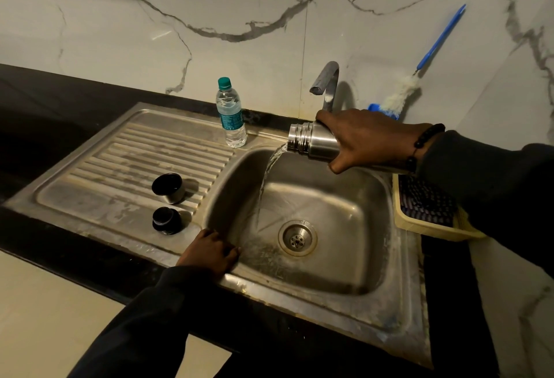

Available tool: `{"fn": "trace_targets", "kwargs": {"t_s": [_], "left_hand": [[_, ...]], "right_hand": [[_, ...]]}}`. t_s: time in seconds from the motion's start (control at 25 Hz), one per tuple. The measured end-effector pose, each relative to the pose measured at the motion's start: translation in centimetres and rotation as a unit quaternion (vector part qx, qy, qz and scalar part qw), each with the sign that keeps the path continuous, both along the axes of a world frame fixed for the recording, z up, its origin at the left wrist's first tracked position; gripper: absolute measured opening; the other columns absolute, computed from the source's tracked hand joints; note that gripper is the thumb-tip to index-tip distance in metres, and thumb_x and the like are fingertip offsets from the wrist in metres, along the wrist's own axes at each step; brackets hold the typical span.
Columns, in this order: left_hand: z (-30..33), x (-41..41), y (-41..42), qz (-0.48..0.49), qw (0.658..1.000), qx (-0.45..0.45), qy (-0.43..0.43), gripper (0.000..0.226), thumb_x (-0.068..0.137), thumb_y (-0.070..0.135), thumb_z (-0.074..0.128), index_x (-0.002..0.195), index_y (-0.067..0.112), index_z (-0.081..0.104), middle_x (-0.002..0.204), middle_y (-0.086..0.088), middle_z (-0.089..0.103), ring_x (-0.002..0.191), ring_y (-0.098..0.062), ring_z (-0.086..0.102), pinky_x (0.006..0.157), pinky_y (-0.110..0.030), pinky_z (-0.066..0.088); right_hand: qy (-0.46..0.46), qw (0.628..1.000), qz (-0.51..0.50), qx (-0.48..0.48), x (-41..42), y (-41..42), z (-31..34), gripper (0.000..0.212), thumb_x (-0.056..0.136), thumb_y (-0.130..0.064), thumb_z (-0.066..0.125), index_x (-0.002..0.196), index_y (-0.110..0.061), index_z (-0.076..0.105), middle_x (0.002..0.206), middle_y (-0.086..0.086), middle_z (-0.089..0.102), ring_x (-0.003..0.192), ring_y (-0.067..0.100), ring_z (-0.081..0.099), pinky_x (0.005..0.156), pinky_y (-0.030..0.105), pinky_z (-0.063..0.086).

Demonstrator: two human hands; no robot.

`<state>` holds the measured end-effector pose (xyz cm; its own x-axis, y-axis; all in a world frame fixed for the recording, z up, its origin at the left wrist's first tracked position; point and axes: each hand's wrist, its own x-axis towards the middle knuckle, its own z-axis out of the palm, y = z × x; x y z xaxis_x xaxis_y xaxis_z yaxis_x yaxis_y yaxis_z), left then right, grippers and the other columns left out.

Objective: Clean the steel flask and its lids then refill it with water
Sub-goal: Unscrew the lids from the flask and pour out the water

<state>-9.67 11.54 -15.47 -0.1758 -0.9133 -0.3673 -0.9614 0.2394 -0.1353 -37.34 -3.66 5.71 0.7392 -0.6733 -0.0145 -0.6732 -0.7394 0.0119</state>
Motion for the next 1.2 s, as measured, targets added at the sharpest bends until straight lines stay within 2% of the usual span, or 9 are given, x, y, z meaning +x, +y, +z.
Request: {"fn": "trace_targets", "kwargs": {"t_s": [0.2,0.32,0.48,0.52,0.6,0.68,1.0,1.16,1.2], "left_hand": [[0.0,-0.1,0.1,0.013,1.000,-0.008,-0.009,0.082,0.087,0.051,-0.004,0.130,0.022,0.060,0.127,-0.005,0.064,0.123,-0.026,0.049,0.111,-0.037,0.021],[0.1,-0.2,0.1,-0.028,0.998,0.000,-0.047,0.075,0.095,0.046,-0.005,0.132,0.023,0.056,0.130,-0.002,0.064,0.123,-0.028,0.050,0.112,-0.038,0.022],[0.2,-0.1,0.0,-0.011,1.000,-0.003,-0.026,0.100,0.073,0.053,-0.019,0.126,0.024,0.062,0.123,-0.001,0.067,0.119,-0.026,0.051,0.110,-0.036,0.021],[0.4,-0.2,0.0,-0.014,0.999,0.000,-0.034,0.098,0.076,0.054,-0.017,0.126,0.025,0.061,0.122,-0.002,0.068,0.119,-0.026,0.051,0.110,-0.036,0.021],[0.4,-0.4,0.2,-0.017,0.998,0.008,-0.056,0.066,0.100,0.049,0.004,0.128,0.026,0.059,0.124,-0.002,0.067,0.122,-0.027,0.050,0.111,-0.036,0.021],[0.8,-0.7,0.3,-0.010,0.998,0.016,-0.064,0.045,0.108,0.040,0.021,0.131,0.027,0.057,0.127,-0.001,0.065,0.124,-0.025,0.049,0.111,-0.036,0.021],[0.9,-0.6,0.4,-0.024,0.994,0.023,-0.104,0.043,0.109,0.036,0.021,0.135,0.025,0.053,0.129,-0.001,0.064,0.124,-0.028,0.048,0.112,-0.038,0.022],[0.5,-0.3,0.4,-0.068,0.993,-0.074,-0.057,0.046,0.106,0.036,0.024,0.115,0.025,0.068,0.104,0.000,0.073,0.106,-0.030,0.062,0.101,-0.040,0.036],[0.4,-0.1,0.4,-0.057,0.994,-0.065,-0.059,0.045,0.107,0.036,0.024,0.117,0.025,0.067,0.107,0.000,0.072,0.109,-0.029,0.060,0.102,-0.040,0.034]], "right_hand": [[0.005,1.000,0.002,-0.005,0.0,-0.1,-0.2,0.074,0.067,-0.044,0.077,0.125,-0.021,0.038,0.098,0.004,0.057,0.080,0.018,0.054,0.065,0.036,0.053],[0.005,1.000,0.002,-0.005,0.1,-0.1,-0.1,0.073,0.067,-0.045,0.077,0.124,-0.021,0.039,0.098,0.004,0.058,0.080,0.019,0.055,0.066,0.039,0.055],[0.013,1.000,-0.005,-0.004,0.1,0.1,0.2,0.072,0.067,-0.044,0.077,0.123,-0.020,0.039,0.096,0.004,0.057,0.080,0.019,0.055,0.064,0.035,0.052],[0.015,1.000,-0.006,-0.005,0.0,0.1,0.2,0.071,0.067,-0.043,0.077,0.123,-0.020,0.039,0.095,0.004,0.057,0.079,0.019,0.055,0.064,0.035,0.053],[0.016,1.000,-0.010,-0.005,0.0,0.1,0.4,0.070,0.067,-0.043,0.078,0.121,-0.021,0.040,0.095,0.004,0.057,0.079,0.019,0.056,0.065,0.037,0.054],[0.020,1.000,-0.010,0.000,0.0,0.1,0.6,0.069,0.067,-0.042,0.078,0.121,-0.021,0.040,0.096,0.004,0.058,0.080,0.019,0.056,0.065,0.036,0.053],[0.040,0.999,-0.012,-0.028,0.1,-0.1,1.0,0.071,0.066,-0.045,0.078,0.122,-0.021,0.040,0.097,0.005,0.058,0.078,0.020,0.054,0.065,0.036,0.052],[0.049,0.998,-0.010,-0.033,0.2,-0.3,1.3,0.072,0.067,-0.046,0.077,0.124,-0.021,0.039,0.098,0.005,0.058,0.079,0.020,0.054,0.066,0.037,0.052],[0.052,0.998,-0.010,-0.036,0.1,-0.3,1.3,0.073,0.067,-0.046,0.077,0.124,-0.021,0.039,0.098,0.005,0.058,0.079,0.021,0.054,0.066,0.037,0.052]]}}
